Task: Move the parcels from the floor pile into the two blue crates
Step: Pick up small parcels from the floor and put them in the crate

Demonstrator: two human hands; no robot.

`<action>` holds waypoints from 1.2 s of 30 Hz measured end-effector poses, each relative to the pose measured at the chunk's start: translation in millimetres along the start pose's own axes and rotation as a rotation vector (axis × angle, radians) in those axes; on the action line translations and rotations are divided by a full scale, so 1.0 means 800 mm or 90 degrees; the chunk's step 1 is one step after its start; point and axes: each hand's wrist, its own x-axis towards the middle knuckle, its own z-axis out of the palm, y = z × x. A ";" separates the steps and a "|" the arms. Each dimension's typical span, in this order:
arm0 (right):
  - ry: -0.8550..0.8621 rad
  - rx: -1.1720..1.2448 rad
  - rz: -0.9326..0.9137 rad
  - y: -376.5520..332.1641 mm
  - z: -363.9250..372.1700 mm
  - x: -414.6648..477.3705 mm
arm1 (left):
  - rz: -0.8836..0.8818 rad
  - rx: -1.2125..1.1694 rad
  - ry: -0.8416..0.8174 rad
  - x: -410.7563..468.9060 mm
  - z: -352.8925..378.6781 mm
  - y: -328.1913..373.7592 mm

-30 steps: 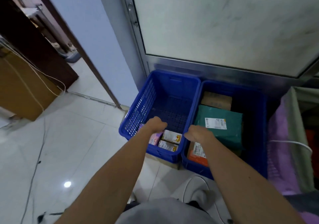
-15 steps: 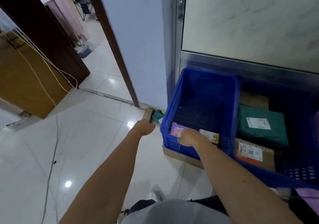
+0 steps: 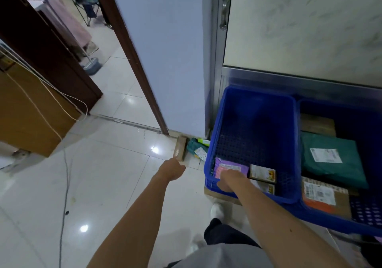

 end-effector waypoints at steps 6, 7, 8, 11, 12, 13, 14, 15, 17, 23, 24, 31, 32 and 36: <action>-0.016 0.030 -0.053 -0.033 -0.026 0.055 | -0.042 0.012 -0.003 0.047 -0.032 -0.031; -0.014 0.029 -0.059 -0.038 -0.028 0.063 | -0.049 0.022 0.003 0.053 -0.039 -0.032; -0.011 0.032 -0.058 -0.043 -0.032 0.068 | -0.049 0.034 0.005 0.060 -0.045 -0.031; -0.005 0.050 -0.046 -0.054 -0.047 0.082 | -0.039 0.064 -0.009 0.081 -0.062 -0.028; -0.011 0.057 -0.040 -0.057 -0.051 0.088 | -0.037 0.081 -0.015 0.090 -0.068 -0.028; -0.011 0.066 -0.038 -0.061 -0.054 0.097 | -0.033 0.094 -0.022 0.101 -0.073 -0.029; -0.012 0.079 -0.034 -0.065 -0.059 0.104 | -0.025 0.104 -0.028 0.113 -0.079 -0.030; -0.011 0.089 -0.029 -0.069 -0.064 0.110 | -0.014 0.113 -0.034 0.124 -0.086 -0.029; -0.019 0.117 -0.006 -0.079 -0.070 0.125 | 0.012 0.133 -0.055 0.148 -0.097 -0.030; -0.030 0.234 0.087 -0.134 -0.092 0.171 | 0.113 0.191 -0.125 0.243 -0.133 -0.055; -0.036 0.267 0.108 -0.147 -0.094 0.181 | 0.133 0.198 -0.137 0.259 -0.139 -0.062; -0.050 0.435 0.197 -0.226 -0.086 0.274 | 0.157 0.198 -0.245 0.354 -0.172 -0.115; -0.061 0.445 0.197 -0.233 -0.081 0.287 | 0.158 0.204 -0.251 0.366 -0.172 -0.122; -0.099 0.453 0.202 -0.248 -0.061 0.358 | 0.144 0.198 -0.253 0.421 -0.162 -0.141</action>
